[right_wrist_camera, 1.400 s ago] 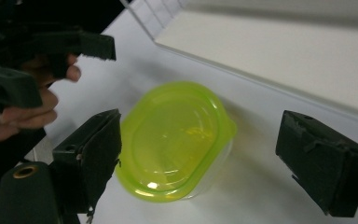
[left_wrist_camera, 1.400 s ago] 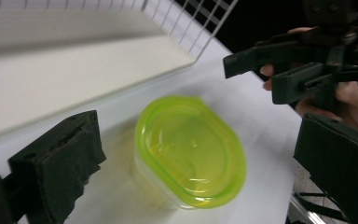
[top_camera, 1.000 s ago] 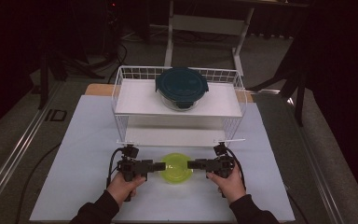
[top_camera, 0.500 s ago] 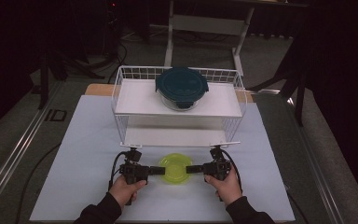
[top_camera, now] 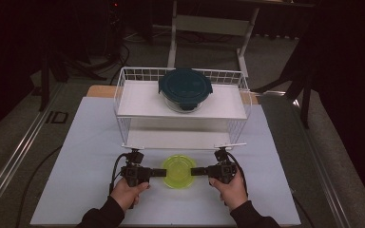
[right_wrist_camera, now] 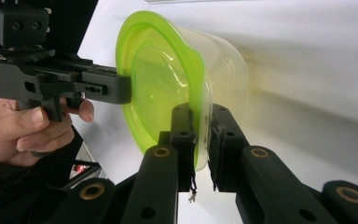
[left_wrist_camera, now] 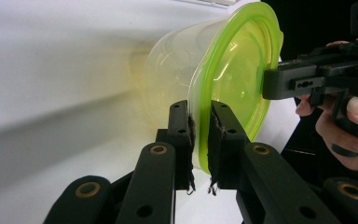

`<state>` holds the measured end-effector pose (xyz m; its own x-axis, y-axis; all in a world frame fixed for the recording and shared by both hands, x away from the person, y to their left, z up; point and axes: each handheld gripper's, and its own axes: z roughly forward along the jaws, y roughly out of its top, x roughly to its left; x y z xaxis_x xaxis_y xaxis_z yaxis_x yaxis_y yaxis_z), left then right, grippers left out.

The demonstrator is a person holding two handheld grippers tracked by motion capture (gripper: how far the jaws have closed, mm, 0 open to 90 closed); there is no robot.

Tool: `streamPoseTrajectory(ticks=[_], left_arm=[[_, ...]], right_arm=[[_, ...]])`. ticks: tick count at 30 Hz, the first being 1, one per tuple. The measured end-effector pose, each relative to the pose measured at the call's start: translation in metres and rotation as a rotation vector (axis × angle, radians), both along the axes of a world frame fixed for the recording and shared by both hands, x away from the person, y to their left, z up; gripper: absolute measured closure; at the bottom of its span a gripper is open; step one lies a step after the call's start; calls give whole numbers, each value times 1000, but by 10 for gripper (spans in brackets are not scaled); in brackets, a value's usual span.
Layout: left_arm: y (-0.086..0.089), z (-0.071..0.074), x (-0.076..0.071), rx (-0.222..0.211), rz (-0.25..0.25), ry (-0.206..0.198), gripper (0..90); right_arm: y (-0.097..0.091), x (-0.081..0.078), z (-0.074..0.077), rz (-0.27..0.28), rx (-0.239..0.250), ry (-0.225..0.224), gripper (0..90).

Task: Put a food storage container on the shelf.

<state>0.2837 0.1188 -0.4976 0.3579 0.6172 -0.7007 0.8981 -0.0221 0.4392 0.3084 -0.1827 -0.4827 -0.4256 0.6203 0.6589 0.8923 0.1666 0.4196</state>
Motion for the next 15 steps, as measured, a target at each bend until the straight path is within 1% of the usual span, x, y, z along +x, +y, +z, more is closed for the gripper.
streamPoseTrajectory(ticks=[3,5,9,14,15], left_arm=[[1,12,-3,-4,-1,-17,814],[1,20,-5,-8,6,-30,814],[2,39,-9,-6,7,-63,816],[3,62,-12,-19,9,-91,816],[3,66,-13,-13,12,-105,816]], right_arm=[[0,-3,8,3,5,-16,813],[-1,-4,16,8,12,-36,814],[-1,-8,33,13,21,-71,814],[-1,-11,56,19,28,-112,814],[-1,-11,60,21,27,-120,814]])
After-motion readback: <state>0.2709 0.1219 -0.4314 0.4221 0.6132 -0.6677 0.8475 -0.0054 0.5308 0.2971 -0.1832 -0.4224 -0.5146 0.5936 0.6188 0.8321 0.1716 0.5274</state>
